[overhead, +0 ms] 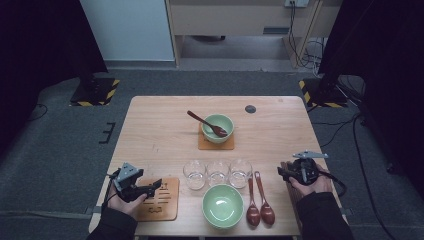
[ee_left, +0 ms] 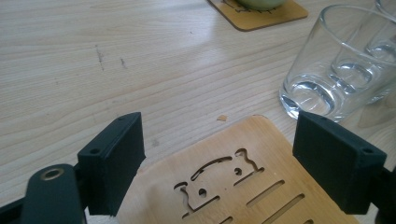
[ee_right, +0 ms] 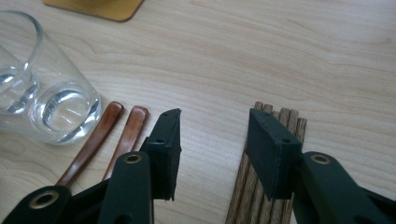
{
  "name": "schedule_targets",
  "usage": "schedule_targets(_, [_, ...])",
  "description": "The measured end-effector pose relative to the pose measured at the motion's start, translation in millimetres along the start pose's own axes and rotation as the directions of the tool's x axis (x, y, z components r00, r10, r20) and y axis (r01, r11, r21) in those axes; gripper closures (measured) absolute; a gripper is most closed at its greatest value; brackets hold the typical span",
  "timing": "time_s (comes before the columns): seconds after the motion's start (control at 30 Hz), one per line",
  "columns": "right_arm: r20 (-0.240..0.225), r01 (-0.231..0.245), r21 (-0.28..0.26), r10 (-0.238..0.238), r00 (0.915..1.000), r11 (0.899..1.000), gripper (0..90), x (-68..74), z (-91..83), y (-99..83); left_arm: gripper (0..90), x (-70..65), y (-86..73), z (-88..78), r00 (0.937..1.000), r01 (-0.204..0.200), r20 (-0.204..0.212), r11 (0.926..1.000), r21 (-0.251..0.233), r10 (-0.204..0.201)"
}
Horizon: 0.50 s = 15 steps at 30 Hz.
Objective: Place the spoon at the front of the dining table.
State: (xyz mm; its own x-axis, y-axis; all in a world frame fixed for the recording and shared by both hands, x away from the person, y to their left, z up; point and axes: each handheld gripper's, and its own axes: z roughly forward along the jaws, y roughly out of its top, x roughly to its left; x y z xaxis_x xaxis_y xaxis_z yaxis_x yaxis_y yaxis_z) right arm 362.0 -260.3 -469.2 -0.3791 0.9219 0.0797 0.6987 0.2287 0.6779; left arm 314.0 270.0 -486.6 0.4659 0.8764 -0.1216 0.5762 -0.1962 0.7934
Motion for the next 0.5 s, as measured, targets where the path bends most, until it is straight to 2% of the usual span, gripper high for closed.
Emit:
schedule_targets(0.17, [0.002, -0.012, 0.024, 0.012, 0.9999, 1.000, 56.9, -0.6, 2.0, -2.7, 16.1, 3.5, -0.8, -0.8, 0.9999, 0.010, -0.008, 0.9999, 0.003, -0.010])
schedule_targets(0.5, [0.029, -0.026, 0.107, 0.023, 0.9993, 0.994, 58.7, -8.0, 10.3, -11.2, 16.1, 4.0, -1.5, -0.3, 0.9999, 0.014, -0.006, 0.9998, 0.012, -0.014])
